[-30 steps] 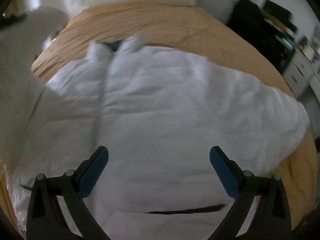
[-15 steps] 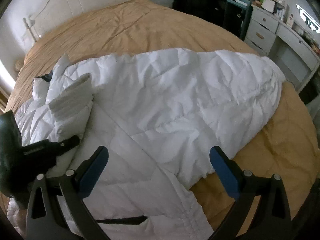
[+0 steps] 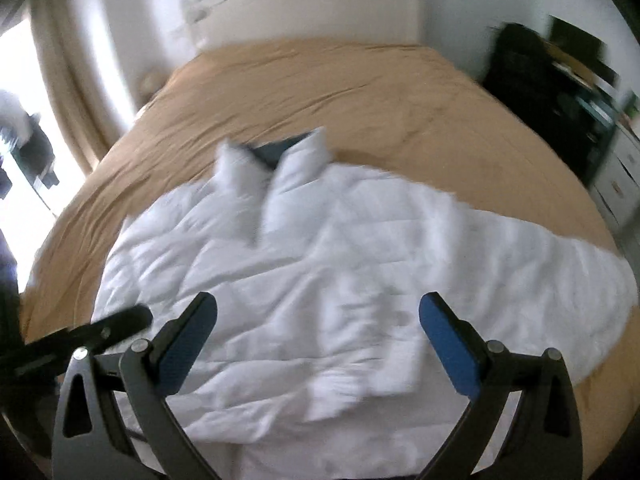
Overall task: Fold large clothes
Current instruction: 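Fold the sleeve across the jacket body with the left tool and release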
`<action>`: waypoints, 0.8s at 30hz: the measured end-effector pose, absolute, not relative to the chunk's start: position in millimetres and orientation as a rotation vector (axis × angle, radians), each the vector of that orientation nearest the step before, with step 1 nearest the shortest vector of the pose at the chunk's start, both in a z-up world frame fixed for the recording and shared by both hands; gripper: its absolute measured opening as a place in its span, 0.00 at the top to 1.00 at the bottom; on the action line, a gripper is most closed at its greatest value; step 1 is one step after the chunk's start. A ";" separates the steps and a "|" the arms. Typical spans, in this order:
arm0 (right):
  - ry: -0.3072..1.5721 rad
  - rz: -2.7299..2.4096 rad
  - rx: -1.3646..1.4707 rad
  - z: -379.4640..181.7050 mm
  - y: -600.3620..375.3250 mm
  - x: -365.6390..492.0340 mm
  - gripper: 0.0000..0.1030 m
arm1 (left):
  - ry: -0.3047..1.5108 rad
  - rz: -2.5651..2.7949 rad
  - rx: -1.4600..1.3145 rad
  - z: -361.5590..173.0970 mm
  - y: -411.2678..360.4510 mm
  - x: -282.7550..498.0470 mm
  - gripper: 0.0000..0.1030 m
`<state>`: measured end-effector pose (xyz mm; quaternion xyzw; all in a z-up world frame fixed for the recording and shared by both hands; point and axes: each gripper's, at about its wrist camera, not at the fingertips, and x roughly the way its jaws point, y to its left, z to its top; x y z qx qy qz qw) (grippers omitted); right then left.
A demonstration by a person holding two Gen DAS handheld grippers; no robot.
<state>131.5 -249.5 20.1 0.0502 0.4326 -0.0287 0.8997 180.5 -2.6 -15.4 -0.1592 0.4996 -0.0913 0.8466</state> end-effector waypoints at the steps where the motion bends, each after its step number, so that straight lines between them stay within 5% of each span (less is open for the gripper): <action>1: 0.914 -0.043 0.090 12.3 -241.8 135.2 0.03 | 1.066 -0.116 -0.276 -26.8 7.5 180.1 0.22; 6: 1.103 -0.028 0.046 -60.2 -223.0 149.7 0.23 | 1.134 -0.054 -0.166 -76.6 25.2 170.1 0.22; 9: 1.167 -0.076 0.040 -101.0 -249.4 146.0 0.26 | 1.086 -0.069 -0.002 -90.2 16.7 164.2 0.21; 14: 1.137 -0.061 0.065 -99.5 -266.4 134.4 0.45 | 1.051 -0.060 0.031 -96.2 14.1 162.7 0.18; 19: 1.066 -0.036 0.080 -66.9 -249.3 166.0 0.42 | 1.039 -0.050 0.044 -100.5 6.9 162.0 0.18; 24: 1.152 -0.073 0.016 -113.8 -243.1 217.6 0.35 | 1.036 -0.063 0.051 -102.4 9.8 160.5 0.17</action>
